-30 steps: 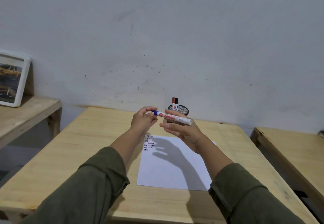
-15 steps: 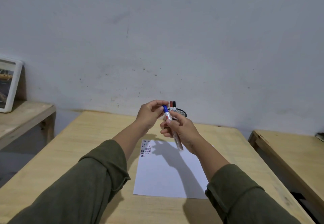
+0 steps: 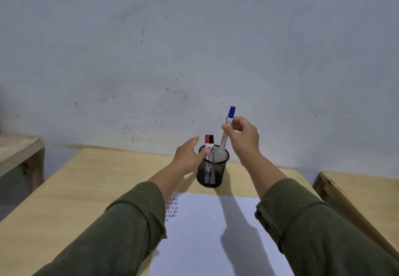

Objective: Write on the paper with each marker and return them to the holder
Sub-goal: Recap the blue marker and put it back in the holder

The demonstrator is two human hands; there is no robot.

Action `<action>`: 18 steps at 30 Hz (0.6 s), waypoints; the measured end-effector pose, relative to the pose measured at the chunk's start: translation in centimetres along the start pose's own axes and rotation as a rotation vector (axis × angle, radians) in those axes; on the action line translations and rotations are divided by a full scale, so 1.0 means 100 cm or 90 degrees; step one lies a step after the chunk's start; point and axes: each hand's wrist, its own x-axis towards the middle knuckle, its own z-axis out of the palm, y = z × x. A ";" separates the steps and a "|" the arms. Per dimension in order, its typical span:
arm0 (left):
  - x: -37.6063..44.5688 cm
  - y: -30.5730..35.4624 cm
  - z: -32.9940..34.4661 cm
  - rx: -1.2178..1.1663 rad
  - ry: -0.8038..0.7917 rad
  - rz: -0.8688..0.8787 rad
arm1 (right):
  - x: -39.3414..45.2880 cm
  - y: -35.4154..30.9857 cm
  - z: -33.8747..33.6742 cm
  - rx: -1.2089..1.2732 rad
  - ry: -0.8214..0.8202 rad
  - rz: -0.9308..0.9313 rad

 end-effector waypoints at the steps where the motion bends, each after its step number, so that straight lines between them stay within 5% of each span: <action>1: 0.003 -0.001 0.003 0.007 -0.013 -0.001 | 0.004 0.003 0.002 -0.018 0.004 -0.007; 18: 0.003 -0.007 0.017 0.018 -0.015 0.011 | -0.001 0.053 0.028 -0.247 -0.121 -0.012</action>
